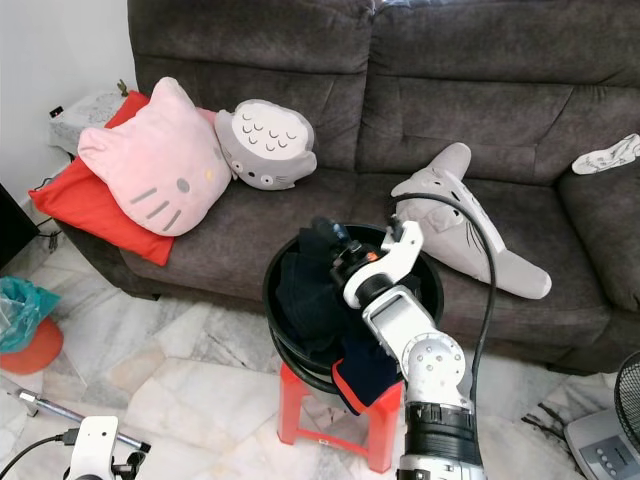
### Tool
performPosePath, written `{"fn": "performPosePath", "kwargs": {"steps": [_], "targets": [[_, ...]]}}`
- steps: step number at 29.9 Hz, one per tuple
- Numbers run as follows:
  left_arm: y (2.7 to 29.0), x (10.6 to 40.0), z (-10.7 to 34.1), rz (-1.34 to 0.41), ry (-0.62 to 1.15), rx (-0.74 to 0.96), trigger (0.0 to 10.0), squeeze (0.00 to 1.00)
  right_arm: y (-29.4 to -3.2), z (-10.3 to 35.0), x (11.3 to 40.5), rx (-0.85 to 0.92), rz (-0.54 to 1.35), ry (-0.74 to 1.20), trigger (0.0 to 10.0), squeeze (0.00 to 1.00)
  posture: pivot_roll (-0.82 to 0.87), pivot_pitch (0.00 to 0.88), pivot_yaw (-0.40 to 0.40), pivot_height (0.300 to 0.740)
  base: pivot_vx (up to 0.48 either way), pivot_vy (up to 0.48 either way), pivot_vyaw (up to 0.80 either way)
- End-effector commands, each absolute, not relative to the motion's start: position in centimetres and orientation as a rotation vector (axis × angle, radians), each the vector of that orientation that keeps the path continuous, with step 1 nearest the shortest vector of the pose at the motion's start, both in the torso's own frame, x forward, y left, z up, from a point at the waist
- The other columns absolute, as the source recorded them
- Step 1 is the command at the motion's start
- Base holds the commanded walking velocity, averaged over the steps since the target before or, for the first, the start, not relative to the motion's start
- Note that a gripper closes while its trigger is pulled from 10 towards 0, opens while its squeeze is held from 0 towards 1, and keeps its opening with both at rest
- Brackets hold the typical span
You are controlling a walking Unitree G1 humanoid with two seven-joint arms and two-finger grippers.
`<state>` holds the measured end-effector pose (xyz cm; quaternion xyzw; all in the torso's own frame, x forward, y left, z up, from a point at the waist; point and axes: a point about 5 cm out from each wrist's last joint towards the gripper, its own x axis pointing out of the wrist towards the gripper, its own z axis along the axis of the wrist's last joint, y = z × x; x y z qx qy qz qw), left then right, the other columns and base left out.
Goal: Hang hanger
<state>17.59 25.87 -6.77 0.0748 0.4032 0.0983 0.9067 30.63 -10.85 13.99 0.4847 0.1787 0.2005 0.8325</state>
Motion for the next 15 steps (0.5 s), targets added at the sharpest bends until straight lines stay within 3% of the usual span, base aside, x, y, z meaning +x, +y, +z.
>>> {"fn": "performPosePath", "kwargs": {"steps": [1,2,6,15], "targets": [[26.4,17.0,-6.9,0.216,0.852,0.157,10.0,0.00,-11.8,14.7,30.3,0.997,0.406,0.365,10.0,0.00,-0.13,0.000,0.059,0.740,0.000,0.000,0.00],[26.4,16.9,-6.9,0.215,0.856,0.158,10.0,0.00,-13.1,14.7,30.0,0.952,0.367,0.363,10.0,0.00,-0.13,0.000,0.061,0.740,0.000,0.000,0.00],[26.4,16.9,-7.0,0.214,0.860,0.158,10.0,0.00,-14.5,15.0,29.3,0.942,0.345,0.374,10.0,0.00,-0.14,0.000,0.063,0.740,0.000,0.000,0.00],[26.5,16.7,-7.0,0.207,0.867,0.161,10.0,0.00,-14.5,14.9,27.4,0.962,0.365,0.415,10.0,0.00,-0.15,0.000,0.067,0.740,0.000,0.000,0.00]]}}
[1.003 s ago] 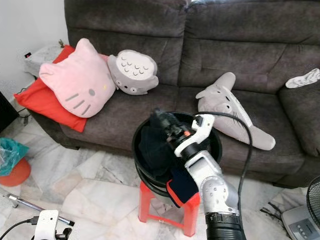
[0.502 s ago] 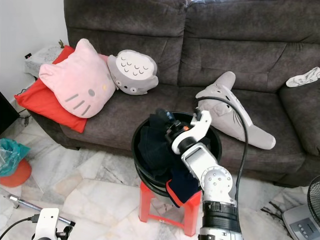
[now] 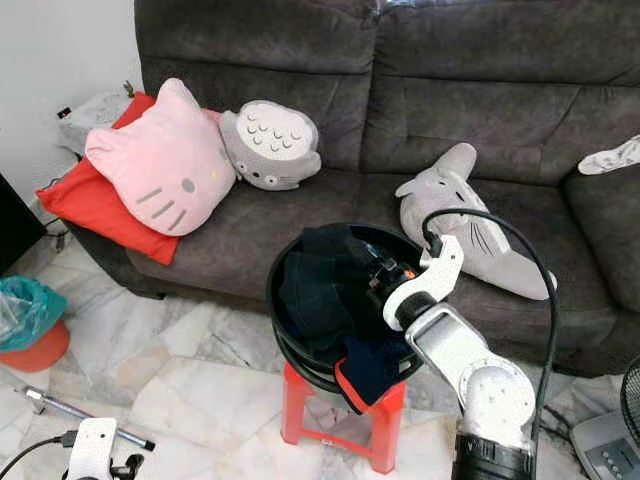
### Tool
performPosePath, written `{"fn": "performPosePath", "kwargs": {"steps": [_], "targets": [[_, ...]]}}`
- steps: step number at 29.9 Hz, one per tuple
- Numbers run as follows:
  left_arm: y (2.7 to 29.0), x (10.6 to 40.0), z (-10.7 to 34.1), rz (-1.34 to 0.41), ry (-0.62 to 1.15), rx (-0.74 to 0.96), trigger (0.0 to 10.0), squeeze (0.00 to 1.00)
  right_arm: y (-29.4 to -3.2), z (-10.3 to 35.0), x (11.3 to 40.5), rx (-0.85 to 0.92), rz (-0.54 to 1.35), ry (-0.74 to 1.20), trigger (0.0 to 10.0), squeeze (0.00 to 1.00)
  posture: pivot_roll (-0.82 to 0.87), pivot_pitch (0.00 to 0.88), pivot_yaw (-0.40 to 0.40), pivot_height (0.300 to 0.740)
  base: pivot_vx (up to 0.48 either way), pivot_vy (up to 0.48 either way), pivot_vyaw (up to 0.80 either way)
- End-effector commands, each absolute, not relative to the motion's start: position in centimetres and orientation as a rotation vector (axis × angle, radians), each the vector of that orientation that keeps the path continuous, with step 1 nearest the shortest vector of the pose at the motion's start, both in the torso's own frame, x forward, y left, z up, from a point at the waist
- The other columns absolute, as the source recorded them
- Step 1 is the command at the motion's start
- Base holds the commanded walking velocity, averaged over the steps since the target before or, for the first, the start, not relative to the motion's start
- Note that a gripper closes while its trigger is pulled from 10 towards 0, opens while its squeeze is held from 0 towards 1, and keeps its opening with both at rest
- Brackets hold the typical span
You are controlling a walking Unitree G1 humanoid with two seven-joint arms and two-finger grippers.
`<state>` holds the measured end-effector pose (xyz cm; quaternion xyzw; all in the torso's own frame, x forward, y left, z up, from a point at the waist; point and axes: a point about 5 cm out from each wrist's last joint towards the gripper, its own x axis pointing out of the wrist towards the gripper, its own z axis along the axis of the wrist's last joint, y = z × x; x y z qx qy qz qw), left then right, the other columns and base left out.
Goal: Hang hanger
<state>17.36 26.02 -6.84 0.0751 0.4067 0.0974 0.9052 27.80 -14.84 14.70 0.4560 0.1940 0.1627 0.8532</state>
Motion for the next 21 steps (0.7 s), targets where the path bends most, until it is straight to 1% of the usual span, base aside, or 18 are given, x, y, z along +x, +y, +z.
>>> {"fn": "performPosePath", "kwargs": {"steps": [1,3,10,21], "targets": [[26.5,16.7,-7.0,0.207,0.867,0.161,10.0,0.00,-14.5,14.9,27.4,0.962,0.365,0.415,10.0,0.00,-0.15,0.000,0.067,0.740,0.000,0.000,0.00],[26.5,16.8,-7.0,0.206,0.867,0.162,10.0,0.00,-13.7,14.2,27.5,1.011,0.369,0.452,10.0,0.00,-0.14,0.000,0.065,0.740,0.000,0.000,0.00],[26.3,17.1,-6.9,0.207,0.862,0.160,10.0,0.00,-12.5,13.3,27.7,1.040,0.394,0.508,10.0,0.00,-0.13,0.000,0.060,0.740,0.000,0.000,0.00],[26.5,16.7,-7.0,0.213,0.866,0.156,10.0,0.00,-12.0,13.1,27.8,1.060,0.400,0.523,10.0,0.00,-0.13,0.000,0.058,0.740,0.000,0.000,0.00]]}}
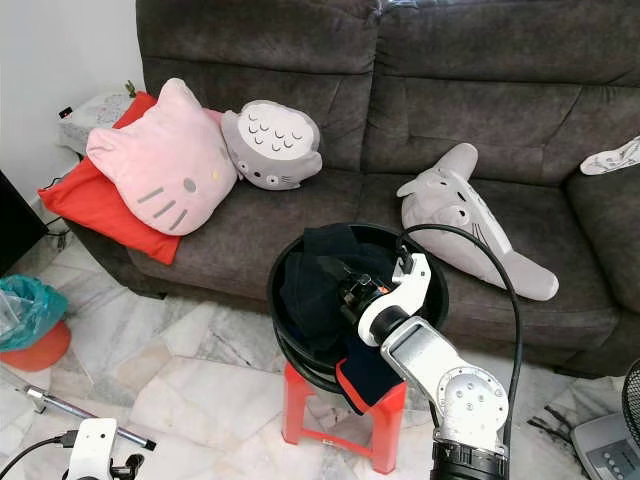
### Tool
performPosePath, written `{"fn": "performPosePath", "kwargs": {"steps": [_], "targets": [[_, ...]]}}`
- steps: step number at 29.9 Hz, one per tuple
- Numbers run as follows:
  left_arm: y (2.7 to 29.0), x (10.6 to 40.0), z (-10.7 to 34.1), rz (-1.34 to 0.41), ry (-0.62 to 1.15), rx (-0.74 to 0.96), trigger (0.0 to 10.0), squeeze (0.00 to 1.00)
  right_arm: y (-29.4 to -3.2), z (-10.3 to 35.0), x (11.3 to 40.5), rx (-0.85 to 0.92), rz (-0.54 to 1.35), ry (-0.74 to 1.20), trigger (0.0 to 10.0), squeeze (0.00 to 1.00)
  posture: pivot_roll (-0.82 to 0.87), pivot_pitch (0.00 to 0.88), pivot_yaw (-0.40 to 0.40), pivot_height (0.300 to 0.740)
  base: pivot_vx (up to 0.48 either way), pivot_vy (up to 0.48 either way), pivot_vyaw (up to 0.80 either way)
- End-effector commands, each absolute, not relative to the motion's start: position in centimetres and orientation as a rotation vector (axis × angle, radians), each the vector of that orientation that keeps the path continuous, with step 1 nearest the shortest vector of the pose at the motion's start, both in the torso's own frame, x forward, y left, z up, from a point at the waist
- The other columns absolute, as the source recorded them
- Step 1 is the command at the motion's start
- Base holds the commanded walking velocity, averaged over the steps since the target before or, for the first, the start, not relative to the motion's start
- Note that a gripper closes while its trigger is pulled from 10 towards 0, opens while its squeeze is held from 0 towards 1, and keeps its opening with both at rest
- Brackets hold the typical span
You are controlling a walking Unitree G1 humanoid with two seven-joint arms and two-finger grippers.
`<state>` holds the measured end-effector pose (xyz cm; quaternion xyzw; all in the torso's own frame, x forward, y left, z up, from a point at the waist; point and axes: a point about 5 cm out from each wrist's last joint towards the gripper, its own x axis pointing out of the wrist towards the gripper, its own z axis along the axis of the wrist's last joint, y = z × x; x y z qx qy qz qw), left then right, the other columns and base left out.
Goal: Hang hanger
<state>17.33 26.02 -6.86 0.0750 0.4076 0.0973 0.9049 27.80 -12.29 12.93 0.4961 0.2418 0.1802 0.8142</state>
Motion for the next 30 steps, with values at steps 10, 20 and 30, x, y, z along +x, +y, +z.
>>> {"fn": "performPosePath", "kwargs": {"steps": [10,20,30], "targets": [[26.3,17.0,-6.9,0.206,0.858,0.155,10.0,0.00,-12.0,12.5,27.7,1.092,0.338,0.520,10.0,0.00,-0.13,0.000,0.054,0.740,0.000,0.000,0.00],[26.1,17.1,-7.0,0.200,0.857,0.153,10.0,0.00,-12.1,12.3,27.1,1.131,0.298,0.502,10.0,0.00,-0.13,0.000,0.052,0.740,0.000,0.000,0.00],[25.9,17.3,-7.0,0.188,0.854,0.149,10.0,0.00,-11.8,11.9,26.7,1.139,0.281,0.531,10.0,0.00,-0.13,0.000,0.050,0.740,0.000,0.000,0.00]]}}
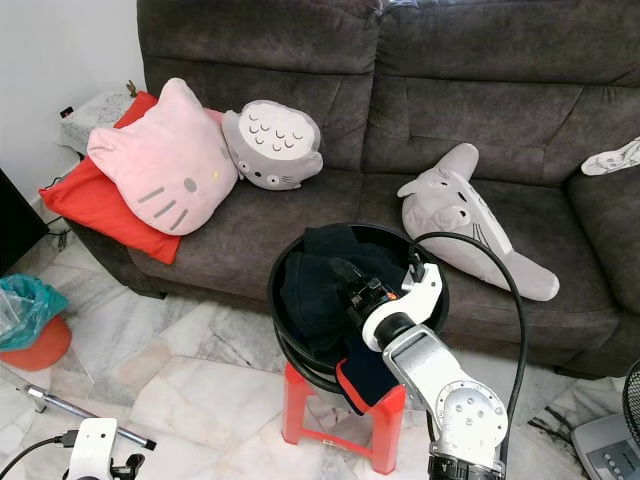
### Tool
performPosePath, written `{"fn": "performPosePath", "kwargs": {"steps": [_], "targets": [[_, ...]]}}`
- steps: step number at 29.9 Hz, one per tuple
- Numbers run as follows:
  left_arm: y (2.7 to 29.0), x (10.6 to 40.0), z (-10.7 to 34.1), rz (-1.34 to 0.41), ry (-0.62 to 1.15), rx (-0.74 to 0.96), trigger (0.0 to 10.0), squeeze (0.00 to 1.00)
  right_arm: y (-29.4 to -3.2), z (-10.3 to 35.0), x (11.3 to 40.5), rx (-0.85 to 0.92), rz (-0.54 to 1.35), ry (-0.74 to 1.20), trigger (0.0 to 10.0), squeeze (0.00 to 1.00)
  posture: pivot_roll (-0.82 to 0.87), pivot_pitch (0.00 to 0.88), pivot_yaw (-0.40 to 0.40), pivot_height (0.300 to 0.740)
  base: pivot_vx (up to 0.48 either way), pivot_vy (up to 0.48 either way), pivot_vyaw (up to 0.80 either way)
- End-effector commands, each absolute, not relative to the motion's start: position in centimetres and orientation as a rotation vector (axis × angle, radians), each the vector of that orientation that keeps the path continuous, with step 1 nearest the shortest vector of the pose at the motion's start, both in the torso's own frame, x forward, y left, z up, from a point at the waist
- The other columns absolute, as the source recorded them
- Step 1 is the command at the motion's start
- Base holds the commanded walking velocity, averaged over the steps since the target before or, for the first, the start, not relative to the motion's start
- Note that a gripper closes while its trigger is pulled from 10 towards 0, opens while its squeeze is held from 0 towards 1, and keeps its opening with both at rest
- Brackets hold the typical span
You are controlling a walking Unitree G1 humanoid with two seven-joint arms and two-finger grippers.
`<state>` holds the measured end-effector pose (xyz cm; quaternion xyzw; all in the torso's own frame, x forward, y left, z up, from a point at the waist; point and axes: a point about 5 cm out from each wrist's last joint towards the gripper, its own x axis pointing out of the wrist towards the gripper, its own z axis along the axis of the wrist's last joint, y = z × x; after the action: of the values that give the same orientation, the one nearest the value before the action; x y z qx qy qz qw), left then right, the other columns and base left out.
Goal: Hang hanger
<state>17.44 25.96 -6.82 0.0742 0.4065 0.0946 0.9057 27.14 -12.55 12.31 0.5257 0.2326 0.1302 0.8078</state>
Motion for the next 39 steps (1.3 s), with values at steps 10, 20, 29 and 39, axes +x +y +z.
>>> {"fn": "performPosePath", "kwargs": {"steps": [10,20,29,39], "targets": [[25.9,17.0,-7.1,0.187,0.861,0.138,10.0,0.00,-11.5,11.4,27.0,1.133,0.289,0.574,10.0,0.00,-0.12,0.000,0.037,0.740,0.000,0.000,0.00],[26.0,16.8,-7.1,0.180,0.867,0.138,10.0,0.00,-10.7,10.9,27.2,1.143,0.297,0.615,10.0,0.00,-0.12,0.000,0.036,0.740,0.000,0.000,0.00],[25.3,17.0,-7.3,0.164,0.867,0.132,10.0,0.00,-9.0,10.7,28.1,1.098,0.376,0.667,10.0,0.00,-0.11,0.000,0.029,0.740,0.000,0.000,0.00],[25.1,17.0,-7.4,0.152,0.872,0.117,10.0,0.00,-6.9,11.3,29.5,1.030,0.460,0.690,10.0,0.00,-0.11,0.000,0.029,0.740,0.000,0.000,0.00]]}}
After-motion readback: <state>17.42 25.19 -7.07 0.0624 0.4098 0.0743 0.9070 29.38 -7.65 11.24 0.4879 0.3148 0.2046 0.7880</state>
